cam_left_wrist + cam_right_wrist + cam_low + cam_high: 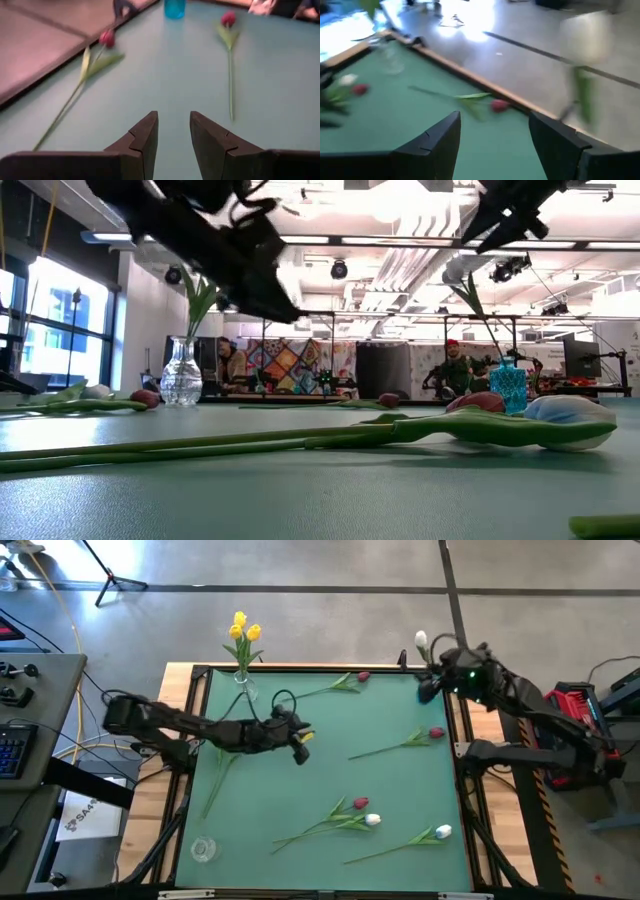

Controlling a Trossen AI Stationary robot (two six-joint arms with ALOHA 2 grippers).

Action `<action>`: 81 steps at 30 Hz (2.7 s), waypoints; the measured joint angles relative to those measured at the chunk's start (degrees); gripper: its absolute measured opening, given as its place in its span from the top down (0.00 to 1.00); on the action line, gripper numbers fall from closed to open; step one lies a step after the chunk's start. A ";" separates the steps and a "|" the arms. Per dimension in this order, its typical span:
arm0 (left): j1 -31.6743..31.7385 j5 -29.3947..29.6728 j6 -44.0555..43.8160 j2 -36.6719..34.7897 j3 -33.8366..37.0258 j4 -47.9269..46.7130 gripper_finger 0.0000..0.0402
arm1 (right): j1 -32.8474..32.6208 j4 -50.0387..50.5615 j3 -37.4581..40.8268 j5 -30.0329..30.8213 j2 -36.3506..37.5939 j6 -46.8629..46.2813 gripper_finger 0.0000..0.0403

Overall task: Sort flowers into vase by color
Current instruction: Put the top white flower into the blue vase

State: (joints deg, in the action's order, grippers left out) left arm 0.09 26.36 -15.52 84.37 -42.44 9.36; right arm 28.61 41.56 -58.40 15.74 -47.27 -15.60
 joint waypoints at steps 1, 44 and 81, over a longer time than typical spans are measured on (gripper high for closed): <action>-0.37 -0.01 -2.08 -1.69 -0.01 -4.03 0.75 | -2.11 -1.43 1.21 0.04 0.02 -0.54 0.44; -2.55 -18.67 -60.00 -10.07 8.39 -68.26 0.70 | -28.78 -58.62 37.58 -4.99 -18.71 -4.92 0.44; 13.34 -25.63 -36.89 3.70 6.64 -68.38 0.91 | -0.63 -55.73 24.67 -32.71 -19.10 -10.51 0.44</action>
State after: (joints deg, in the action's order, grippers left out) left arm 13.43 0.73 -52.42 88.07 -35.79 -59.02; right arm 27.99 -14.17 -33.73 -16.97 -66.37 -26.11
